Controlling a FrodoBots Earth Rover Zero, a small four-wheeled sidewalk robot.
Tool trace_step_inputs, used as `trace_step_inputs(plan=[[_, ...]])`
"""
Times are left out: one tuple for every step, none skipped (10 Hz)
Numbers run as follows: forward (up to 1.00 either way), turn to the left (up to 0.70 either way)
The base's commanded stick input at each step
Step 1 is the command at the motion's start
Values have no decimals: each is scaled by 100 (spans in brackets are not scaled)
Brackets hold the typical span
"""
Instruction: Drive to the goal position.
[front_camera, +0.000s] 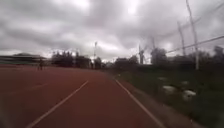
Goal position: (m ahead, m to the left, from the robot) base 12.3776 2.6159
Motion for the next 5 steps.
trace_step_inputs(plan=[[70,0],[70,0],[70,0],[70,0],[70,0]])
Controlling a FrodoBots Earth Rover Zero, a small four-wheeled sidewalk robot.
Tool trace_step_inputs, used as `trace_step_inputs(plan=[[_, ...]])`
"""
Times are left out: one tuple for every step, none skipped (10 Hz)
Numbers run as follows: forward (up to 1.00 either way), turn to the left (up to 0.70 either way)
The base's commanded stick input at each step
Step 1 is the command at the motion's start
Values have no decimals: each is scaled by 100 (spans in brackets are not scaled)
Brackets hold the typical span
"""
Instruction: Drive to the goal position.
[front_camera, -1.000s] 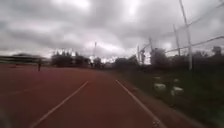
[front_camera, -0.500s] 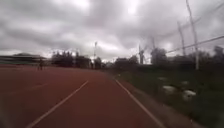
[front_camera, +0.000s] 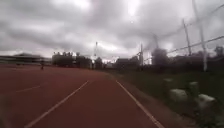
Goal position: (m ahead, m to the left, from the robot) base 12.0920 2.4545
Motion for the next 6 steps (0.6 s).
trace_step_inputs(plan=[[70,0],[70,0],[70,0],[70,0],[70,0],[70,0]])
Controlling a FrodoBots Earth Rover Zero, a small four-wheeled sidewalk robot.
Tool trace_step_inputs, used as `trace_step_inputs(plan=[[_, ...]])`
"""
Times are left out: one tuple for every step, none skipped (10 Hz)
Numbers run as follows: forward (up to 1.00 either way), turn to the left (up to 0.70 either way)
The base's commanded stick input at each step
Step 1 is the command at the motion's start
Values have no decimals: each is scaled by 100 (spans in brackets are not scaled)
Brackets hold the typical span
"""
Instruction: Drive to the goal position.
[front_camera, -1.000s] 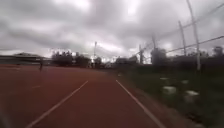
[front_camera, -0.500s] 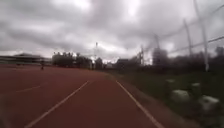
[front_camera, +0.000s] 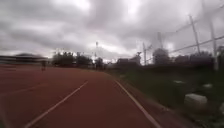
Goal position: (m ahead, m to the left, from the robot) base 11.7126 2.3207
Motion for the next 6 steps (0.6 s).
trace_step_inputs(plan=[[70,0],[70,0],[70,0],[70,0],[70,0],[70,0]])
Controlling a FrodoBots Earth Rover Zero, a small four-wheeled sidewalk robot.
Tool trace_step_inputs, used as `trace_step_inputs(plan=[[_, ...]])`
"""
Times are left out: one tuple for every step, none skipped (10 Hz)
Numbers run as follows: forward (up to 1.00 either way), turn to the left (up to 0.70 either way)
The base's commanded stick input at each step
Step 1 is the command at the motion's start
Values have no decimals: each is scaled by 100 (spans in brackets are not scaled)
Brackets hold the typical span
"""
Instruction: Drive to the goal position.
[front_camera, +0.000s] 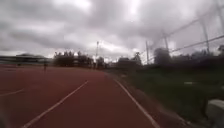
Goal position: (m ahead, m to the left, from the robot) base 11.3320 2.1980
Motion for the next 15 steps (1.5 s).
trace_step_inputs(plan=[[70,0],[70,0],[70,0],[70,0],[70,0],[70,0],[70,0],[70,0],[70,0],[70,0],[70,0],[70,0],[70,-19],[70,0],[70,0]])
